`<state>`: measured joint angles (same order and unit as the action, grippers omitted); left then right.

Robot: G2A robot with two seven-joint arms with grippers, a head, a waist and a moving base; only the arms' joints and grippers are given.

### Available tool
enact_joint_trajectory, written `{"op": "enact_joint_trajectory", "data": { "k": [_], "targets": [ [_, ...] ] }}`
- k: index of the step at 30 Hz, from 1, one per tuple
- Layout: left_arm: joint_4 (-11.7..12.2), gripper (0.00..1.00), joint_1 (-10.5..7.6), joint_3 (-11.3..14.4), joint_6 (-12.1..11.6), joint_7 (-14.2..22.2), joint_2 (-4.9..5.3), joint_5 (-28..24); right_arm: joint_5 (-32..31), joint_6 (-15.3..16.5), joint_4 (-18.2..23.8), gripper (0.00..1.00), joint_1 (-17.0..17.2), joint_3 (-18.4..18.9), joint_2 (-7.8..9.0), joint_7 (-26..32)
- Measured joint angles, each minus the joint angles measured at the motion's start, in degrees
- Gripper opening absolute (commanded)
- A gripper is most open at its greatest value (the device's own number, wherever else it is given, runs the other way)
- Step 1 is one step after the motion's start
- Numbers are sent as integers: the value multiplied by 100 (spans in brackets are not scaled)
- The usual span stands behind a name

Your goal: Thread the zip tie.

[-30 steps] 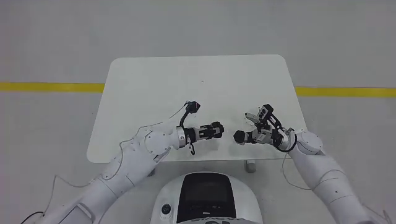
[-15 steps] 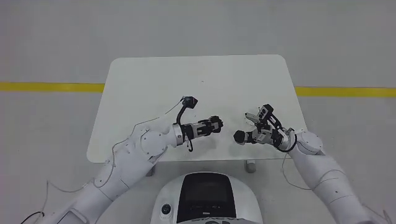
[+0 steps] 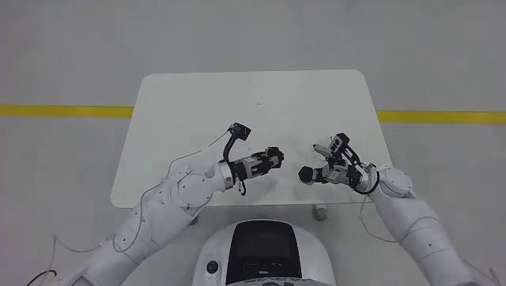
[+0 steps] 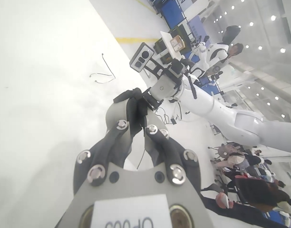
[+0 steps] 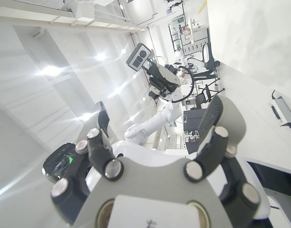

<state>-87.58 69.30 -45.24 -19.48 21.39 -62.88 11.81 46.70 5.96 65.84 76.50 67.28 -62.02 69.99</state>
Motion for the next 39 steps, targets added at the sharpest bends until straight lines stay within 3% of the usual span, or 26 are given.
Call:
{"op": "enact_joint_trajectory", "data": {
  "k": [21, 23, 31, 34, 37, 39],
  "targets": [
    [19, 0, -9, -2, 0, -27, 1, -13, -2, 3, 2, 100, 1, 4, 0, -6],
    [19, 0, -9, -2, 0, -27, 1, -13, -111, 102, 42, 100, 11, 97, 18, -202],
    [19, 0, -9, -2, 0, -27, 1, -13, -1301, 488, 500, 100, 273, 892, 263, -954],
    [19, 0, -9, -2, 0, -27, 1, -13, -2169, 660, 873, 100, 420, 1102, 352, -1370],
    [19, 0, -9, -2, 0, -27, 1, -13, -3466, 789, 1314, 100, 640, 1116, 399, -2040],
    [19, 0, -9, -2, 0, -27, 1, -13, -3683, 779, 1325, 100, 650, 1111, 398, -2095]
  ]
}}
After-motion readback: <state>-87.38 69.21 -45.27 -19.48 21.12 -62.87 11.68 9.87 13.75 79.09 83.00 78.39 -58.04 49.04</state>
